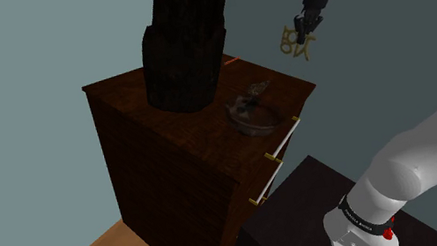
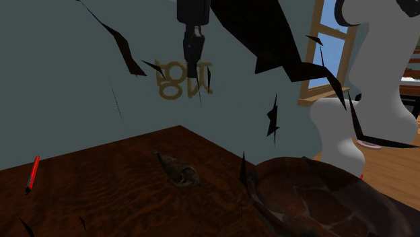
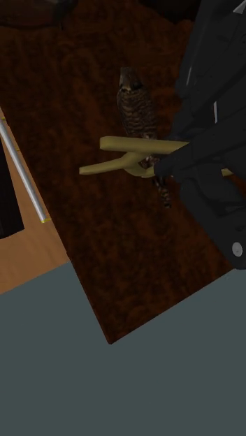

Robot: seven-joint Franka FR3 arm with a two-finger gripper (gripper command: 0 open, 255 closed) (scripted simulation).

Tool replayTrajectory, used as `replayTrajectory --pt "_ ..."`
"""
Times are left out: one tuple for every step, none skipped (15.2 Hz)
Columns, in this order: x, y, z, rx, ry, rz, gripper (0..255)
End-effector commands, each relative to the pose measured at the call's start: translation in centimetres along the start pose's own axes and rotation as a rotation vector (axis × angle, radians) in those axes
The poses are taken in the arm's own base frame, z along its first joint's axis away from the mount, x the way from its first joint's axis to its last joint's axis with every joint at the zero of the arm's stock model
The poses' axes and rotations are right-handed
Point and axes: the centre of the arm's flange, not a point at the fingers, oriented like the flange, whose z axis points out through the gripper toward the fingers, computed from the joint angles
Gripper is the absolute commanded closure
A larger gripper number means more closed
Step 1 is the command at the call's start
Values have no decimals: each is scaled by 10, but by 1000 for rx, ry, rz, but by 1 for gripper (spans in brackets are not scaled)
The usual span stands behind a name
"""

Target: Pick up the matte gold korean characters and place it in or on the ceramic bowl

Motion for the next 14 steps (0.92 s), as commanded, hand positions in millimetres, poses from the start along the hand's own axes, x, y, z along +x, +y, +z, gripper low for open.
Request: replayTrajectory --pt "-11 -21 -3 0 0 1 255" --pt "-15 -33 -4 0 0 1 255" --pt "-20 -46 -6 0 0 1 255" --pt "-25 -58 -7 0 0 1 255" --pt "-30 -70 -8 0 0 1 255" --pt "-34 -83 -9 0 0 1 255" --pt "-39 -95 -10 0 0 1 255" --pt "-44 -107 -11 0 0 1 255" --pt "-48 -119 -12 0 0 1 255" --pt "-53 -132 -13 0 0 1 255" --pt "-58 -144 -14 0 0 1 255" --pt "-63 -156 -15 0 0 1 255" --pt "-67 -169 -16 0 0 1 255" --pt "-72 -181 -17 0 0 1 255"
